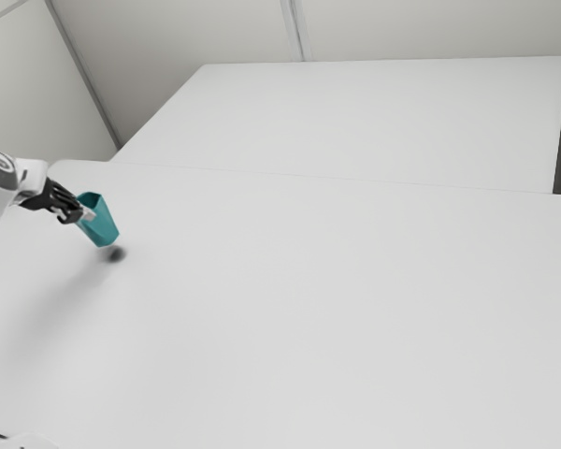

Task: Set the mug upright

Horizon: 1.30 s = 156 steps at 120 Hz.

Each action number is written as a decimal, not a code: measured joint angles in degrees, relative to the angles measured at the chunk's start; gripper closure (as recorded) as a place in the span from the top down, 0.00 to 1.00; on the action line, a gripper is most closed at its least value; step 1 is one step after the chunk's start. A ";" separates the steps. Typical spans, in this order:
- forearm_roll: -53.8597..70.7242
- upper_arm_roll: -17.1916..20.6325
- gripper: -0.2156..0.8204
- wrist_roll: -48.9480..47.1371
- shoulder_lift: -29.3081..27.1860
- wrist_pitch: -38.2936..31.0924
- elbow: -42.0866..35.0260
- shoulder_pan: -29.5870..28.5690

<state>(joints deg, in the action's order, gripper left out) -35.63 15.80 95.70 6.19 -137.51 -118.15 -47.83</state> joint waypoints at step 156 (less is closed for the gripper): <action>45.41 -22.13 0.03 -64.48 -1.00 13.44 2.11 48.15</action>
<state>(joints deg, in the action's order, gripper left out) 9.78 -6.33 31.22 5.20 -124.07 -116.04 0.32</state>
